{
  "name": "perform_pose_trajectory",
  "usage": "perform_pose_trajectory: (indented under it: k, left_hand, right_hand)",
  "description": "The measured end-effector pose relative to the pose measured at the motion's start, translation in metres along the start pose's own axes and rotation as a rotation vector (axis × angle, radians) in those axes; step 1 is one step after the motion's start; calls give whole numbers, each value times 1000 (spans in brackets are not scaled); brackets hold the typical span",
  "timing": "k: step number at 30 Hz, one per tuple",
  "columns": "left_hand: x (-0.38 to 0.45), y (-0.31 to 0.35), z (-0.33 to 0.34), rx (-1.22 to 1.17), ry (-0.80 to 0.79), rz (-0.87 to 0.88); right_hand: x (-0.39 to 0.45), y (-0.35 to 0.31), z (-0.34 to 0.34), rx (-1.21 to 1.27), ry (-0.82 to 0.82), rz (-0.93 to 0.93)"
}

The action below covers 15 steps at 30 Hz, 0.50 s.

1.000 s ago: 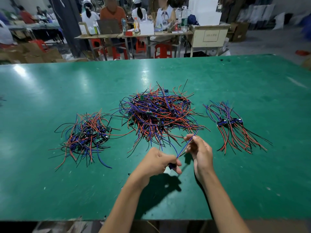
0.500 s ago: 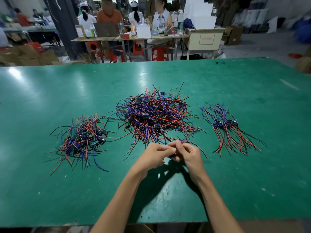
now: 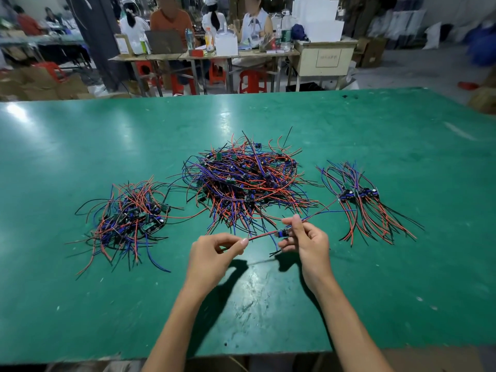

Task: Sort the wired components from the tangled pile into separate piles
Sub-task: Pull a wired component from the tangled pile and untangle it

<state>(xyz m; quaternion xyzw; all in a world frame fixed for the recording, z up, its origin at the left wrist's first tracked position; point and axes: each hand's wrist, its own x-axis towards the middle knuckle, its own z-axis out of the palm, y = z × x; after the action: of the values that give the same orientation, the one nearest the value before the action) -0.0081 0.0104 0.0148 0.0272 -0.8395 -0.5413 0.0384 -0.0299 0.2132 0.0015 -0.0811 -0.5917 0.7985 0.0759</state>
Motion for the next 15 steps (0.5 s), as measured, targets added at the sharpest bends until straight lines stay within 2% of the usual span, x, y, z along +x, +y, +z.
perform_pose_trajectory:
  k: [4, 7, 10, 15]
  left_hand:
    - [-6, -17, 2, 37, 175, 83]
    - [-10, -25, 4, 25, 247, 110]
    - [-10, -27, 3, 16, 292, 171]
    - [-11, -38, -3, -51, 319, 177]
  right_hand:
    - [2, 1, -1, 50, 10, 11]
    - [3, 3, 0, 51, -11, -4]
    - [5, 6, 0, 46, -30, -22]
    - [10, 8, -9, 119, -146, 20]
